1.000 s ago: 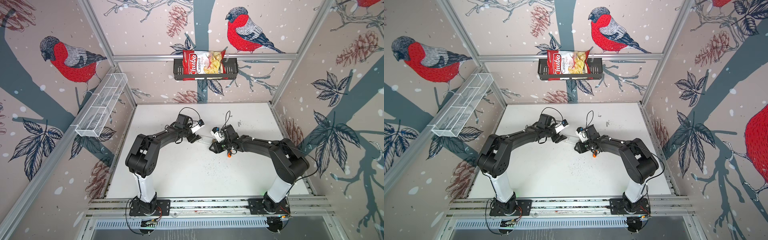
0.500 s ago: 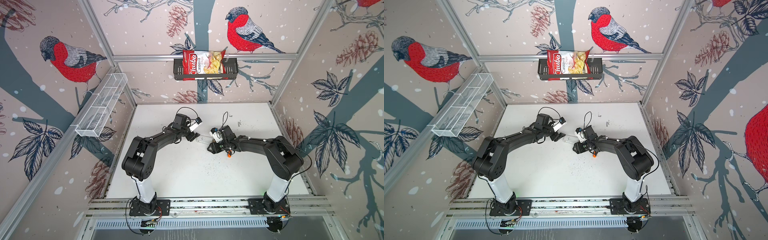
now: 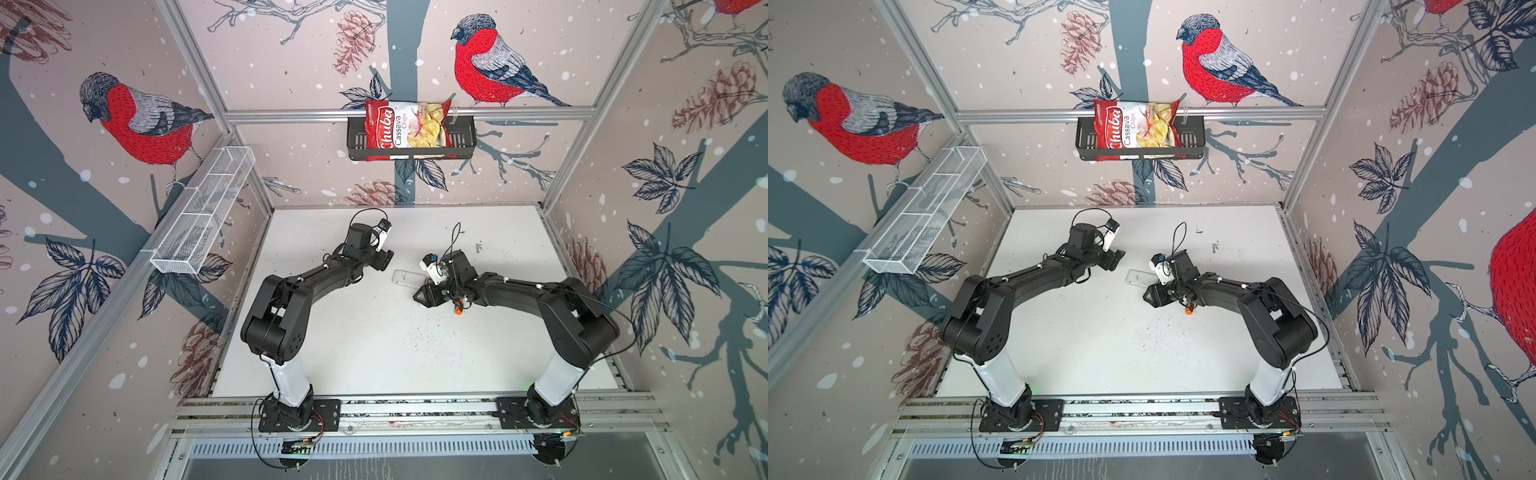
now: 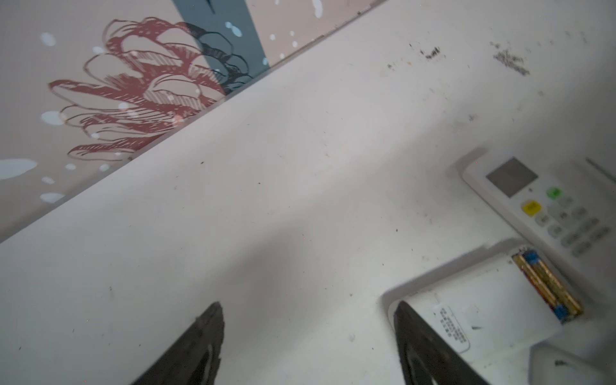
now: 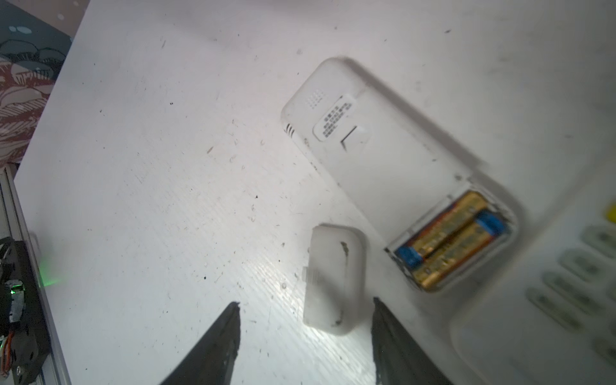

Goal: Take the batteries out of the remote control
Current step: 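Grasp the orange-handled screwdriver with the right gripper while the left arm lifts away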

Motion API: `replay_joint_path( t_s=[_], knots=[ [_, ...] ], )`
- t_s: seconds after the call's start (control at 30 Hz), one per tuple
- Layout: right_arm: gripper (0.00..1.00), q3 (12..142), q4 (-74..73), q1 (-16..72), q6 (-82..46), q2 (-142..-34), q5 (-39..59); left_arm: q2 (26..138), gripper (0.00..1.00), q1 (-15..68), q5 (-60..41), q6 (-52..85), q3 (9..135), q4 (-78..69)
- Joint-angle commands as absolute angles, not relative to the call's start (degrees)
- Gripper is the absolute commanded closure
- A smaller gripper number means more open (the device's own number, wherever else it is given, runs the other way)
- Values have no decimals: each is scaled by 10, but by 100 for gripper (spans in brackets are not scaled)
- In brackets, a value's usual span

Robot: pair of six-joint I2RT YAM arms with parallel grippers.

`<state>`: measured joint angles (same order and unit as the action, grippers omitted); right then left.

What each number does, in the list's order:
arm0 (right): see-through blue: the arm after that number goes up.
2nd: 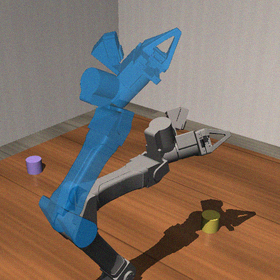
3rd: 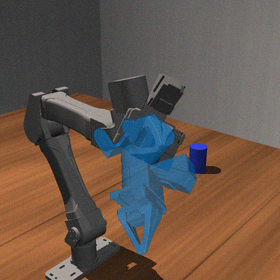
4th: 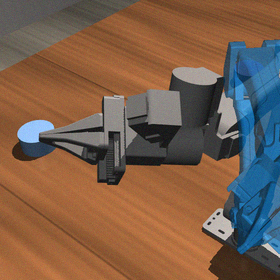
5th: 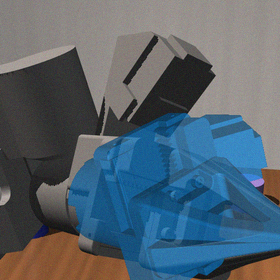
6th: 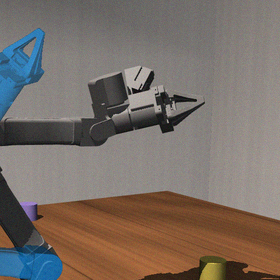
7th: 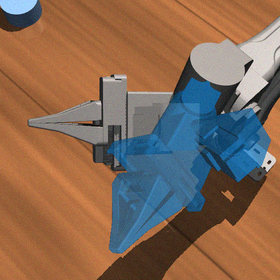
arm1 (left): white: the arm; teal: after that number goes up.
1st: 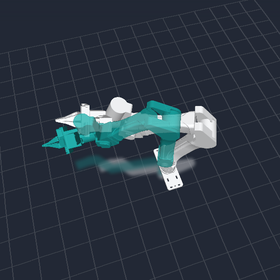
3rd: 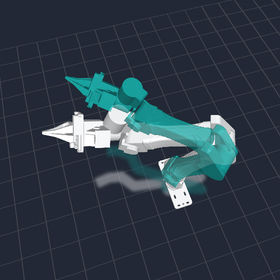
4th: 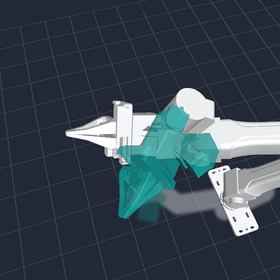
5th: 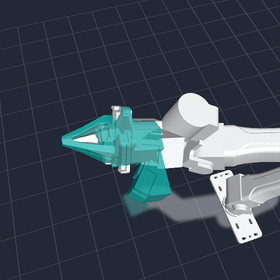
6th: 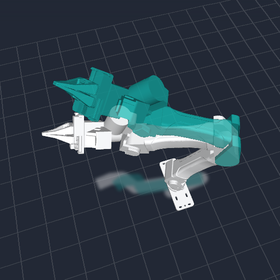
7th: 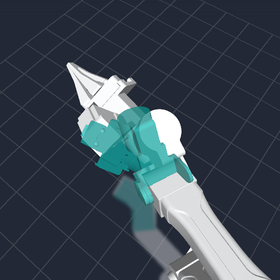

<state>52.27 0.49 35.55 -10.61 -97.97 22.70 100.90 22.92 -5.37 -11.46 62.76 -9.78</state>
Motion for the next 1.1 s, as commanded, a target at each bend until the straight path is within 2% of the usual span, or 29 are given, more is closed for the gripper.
replay_joint_path(
  t_s=[0.0,0.1,0.33,0.57,0.9,0.97,1.07],
  knots=[
    [43,505,2,344,-144,-938,177,985,4,229,-10,-11,611,-164],
    [49,479,24,328,-178,-894,109,949,3,235,-11,39,564,-218],
    [50,422,86,303,-235,-823,-12,869,3,273,-13,122,438,-359],
    [50,398,91,286,-256,-842,-2,851,3,310,-10,157,376,-444],
    [50,425,71,302,-276,-912,-2,871,4,309,26,202,402,-451],
    [54,437,81,308,-279,-926,-10,874,4,309,31,209,411,-453],
    [64,443,86,313,-289,-935,-10,879,4,305,33,228,424,-456]
  ],
)
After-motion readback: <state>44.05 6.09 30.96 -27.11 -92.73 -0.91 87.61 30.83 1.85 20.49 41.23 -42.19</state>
